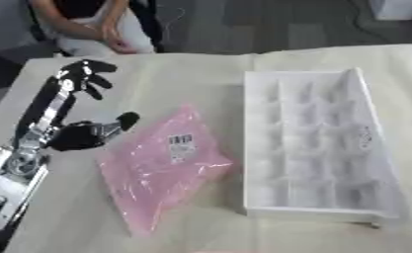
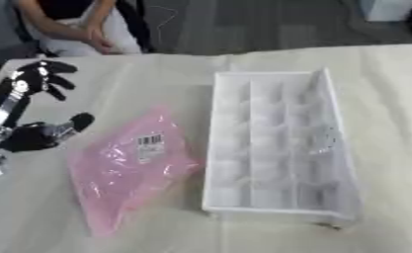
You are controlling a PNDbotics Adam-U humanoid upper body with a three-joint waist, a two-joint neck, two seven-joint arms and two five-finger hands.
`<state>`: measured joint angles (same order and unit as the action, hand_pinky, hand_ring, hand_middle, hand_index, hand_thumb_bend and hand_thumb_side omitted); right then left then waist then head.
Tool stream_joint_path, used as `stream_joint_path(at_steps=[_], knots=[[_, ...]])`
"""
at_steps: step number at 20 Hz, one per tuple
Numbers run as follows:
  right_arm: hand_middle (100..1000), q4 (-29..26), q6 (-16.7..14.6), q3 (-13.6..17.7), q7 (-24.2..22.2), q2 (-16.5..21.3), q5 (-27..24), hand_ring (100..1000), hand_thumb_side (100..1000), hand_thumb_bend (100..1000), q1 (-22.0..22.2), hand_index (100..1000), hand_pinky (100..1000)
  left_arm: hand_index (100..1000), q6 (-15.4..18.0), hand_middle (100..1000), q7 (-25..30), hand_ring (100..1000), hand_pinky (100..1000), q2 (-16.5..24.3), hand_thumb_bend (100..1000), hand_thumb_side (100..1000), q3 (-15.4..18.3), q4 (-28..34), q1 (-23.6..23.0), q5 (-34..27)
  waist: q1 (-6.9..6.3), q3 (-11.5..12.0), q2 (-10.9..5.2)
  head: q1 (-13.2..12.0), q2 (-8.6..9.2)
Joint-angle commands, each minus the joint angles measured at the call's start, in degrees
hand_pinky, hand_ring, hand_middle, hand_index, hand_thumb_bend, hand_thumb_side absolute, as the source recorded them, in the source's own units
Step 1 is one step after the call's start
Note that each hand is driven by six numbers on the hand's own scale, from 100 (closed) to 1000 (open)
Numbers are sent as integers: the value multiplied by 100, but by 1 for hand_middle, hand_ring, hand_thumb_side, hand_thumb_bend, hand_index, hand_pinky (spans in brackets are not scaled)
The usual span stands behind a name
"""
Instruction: Pick up objects on the table and place them in the box.
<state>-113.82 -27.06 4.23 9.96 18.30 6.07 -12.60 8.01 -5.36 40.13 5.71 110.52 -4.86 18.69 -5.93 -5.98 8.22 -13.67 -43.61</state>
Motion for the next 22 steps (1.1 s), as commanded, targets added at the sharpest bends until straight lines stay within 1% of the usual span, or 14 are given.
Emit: stream_joint_path(at_steps=[1,4,7,8,9,10,12,17,19,22], knots=[[107,-77,-43,1,1,149,24,118,1000,295,-72,472,100,834,-32,762,242,680,529,720,645,681,-57,-73,-42,63,15,-30,-53,-148,-47],[106,-77,-66,-1,23,213,21,115,1000,295,-111,474,100,863,-45,798,602,721,560,1119,701,762,-215,-191,-11,199,41,-60,-76,-252,-51],[105,-77,-112,8,64,327,37,112,1000,294,-157,474,100,874,-27,812,1063,733,571,1434,723,793,-471,-288,94,268,107,-96,-99,-294,-51],[105,-77,-124,8,78,364,43,110,1000,299,-166,475,100,874,-21,816,1189,733,571,1512,768,748,-558,-315,122,223,122,-104,-101,-296,-46],[108,-77,-141,5,91,428,51,111,1000,318,-176,475,100,875,-19,819,1364,735,574,1614,788,697,-706,-357,162,119,138,-116,-104,-293,-33],[103,-77,-159,-1,101,490,61,108,1000,315,-182,475,100,877,-31,821,1526,738,580,1691,801,650,-830,-396,218,-7,151,-125,-107,-288,-12],[103,-77,-202,-15,109,602,101,107,1000,324,-192,476,100,882,-101,825,1810,740,586,1793,811,620,-1055,-453,377,-321,178,-151,-112,-294,27],[102,-77,-283,-50,156,774,165,104,1000,330,-237,476,100,869,-333,815,2163,702,555,1942,803,619,-1527,-434,932,-974,267,-222,-112,-249,161],[102,-77,-294,-57,172,791,182,103,1000,328,-250,476,100,860,-427,803,2260,680,533,1987,808,632,-1697,-443,1109,-1308,286,-251,-117,-267,163],[102,-77,-298,-59,187,794,201,103,1000,330,-248,476,100,858,-659,798,2384,674,529,2049,827,645,-1941,-468,1393,-1793,298,-284,-124,-299,130]])
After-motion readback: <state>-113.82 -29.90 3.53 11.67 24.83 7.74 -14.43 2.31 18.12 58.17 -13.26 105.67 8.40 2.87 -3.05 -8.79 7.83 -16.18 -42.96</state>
